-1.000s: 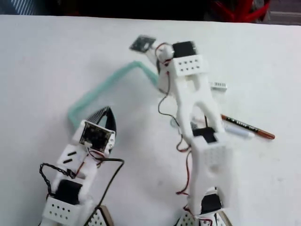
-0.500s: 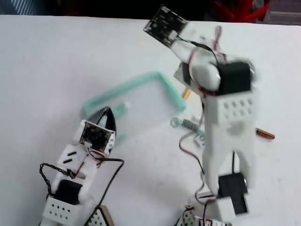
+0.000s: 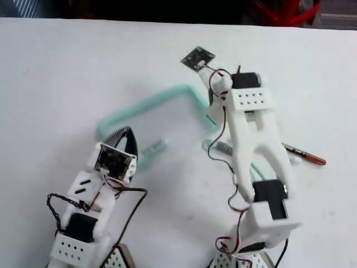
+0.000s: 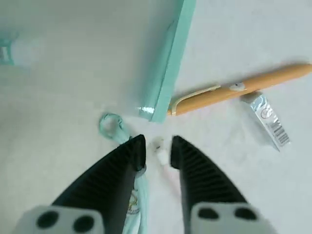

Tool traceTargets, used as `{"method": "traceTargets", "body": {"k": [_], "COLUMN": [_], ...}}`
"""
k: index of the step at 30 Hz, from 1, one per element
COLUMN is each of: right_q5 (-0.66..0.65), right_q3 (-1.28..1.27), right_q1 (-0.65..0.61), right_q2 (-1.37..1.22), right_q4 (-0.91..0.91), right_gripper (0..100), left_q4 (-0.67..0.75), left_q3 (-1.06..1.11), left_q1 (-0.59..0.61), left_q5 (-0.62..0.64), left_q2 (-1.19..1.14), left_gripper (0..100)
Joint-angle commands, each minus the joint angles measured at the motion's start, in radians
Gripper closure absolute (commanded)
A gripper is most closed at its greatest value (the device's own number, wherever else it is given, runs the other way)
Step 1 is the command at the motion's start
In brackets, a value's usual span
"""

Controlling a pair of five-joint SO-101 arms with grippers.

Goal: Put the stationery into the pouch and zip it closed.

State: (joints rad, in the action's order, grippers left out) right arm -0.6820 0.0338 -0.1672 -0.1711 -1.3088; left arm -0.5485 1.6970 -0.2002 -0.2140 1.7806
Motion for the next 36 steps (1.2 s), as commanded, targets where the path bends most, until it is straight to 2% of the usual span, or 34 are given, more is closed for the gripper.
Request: {"method": "traceTargets", "body": {"k": [1,5,10,16,26,36], "right_q5": [0.009,-0.055,-0.115,-0.374,-0.45,-0.446], "right_q3": [-0.002,-0.002,-0.002,-0.003,-0.015,0.077], "right_q1": [0.002,-0.024,-0.068,-0.073,-0.031,-0.025], "right_q2": [-0.054,-0.125,-0.174,-0.186,-0.209,-0.352], "right_q4": [0.091,0.117,0.102,-0.022,-0.053,-0.054], "right_gripper": [72.1,69.7,69.7,69.7,69.7,69.7], "left_q4": [0.0,0.0,-0.002,-0.002,-0.003,-0.003], "left_q3": [-0.002,-0.002,-0.002,-0.002,-0.002,-0.002], "left_q1": [-0.001,-0.002,-0.002,-0.002,-0.002,-0.002], "left_q5": [-0.011,-0.06,-0.058,-0.058,-0.06,-0.06], "left_q2": [0.001,0.001,0.001,0.001,0.001,-0.001], "left_gripper": [97,97,97,97,97,97]}}
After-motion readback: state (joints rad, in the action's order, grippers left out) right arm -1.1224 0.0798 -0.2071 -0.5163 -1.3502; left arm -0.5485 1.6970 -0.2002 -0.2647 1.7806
